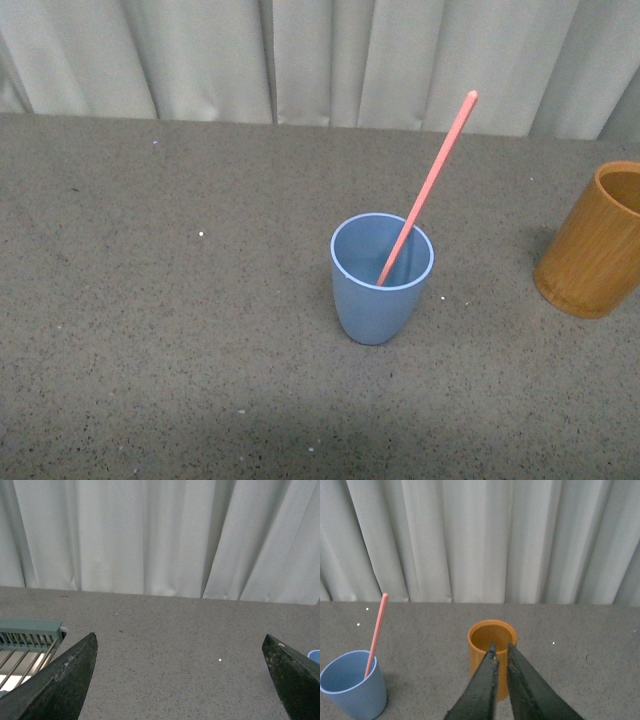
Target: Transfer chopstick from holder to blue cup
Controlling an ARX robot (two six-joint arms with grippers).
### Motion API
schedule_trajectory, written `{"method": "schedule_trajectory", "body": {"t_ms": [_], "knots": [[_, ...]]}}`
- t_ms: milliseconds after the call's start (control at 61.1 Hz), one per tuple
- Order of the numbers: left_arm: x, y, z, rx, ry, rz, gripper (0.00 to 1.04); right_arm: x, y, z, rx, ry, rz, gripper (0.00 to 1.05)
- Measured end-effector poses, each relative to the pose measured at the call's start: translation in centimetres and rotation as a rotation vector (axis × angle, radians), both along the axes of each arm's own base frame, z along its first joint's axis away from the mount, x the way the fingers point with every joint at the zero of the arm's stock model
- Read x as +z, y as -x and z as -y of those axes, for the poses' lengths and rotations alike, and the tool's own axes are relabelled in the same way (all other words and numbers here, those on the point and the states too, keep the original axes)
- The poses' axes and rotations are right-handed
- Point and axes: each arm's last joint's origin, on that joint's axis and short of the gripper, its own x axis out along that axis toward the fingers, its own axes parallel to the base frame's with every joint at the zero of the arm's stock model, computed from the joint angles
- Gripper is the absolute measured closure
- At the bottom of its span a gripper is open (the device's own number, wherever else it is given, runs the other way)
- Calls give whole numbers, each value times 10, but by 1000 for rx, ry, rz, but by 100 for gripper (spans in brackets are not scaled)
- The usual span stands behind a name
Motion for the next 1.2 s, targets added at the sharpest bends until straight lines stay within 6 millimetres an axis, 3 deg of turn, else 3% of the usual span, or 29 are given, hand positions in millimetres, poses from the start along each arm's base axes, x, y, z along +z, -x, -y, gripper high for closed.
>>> {"method": "schedule_trajectory", "body": {"t_ms": [33, 426, 786, 917, 1195], "knots": [[0, 0, 0, 0, 0, 0, 7, 1, 1, 0, 0, 3, 16, 104], [0, 0, 0, 1, 0, 0, 7, 1, 2, 0, -1, 6, 27, 103], [0, 0, 0, 1, 0, 0, 7, 1, 2, 0, -1, 5, 27, 40], [0, 0, 0, 1, 0, 0, 7, 1, 2, 0, -1, 5, 26, 8], [0, 0, 0, 1, 0, 0, 7, 1, 2, 0, -1, 5, 26, 10]]}}
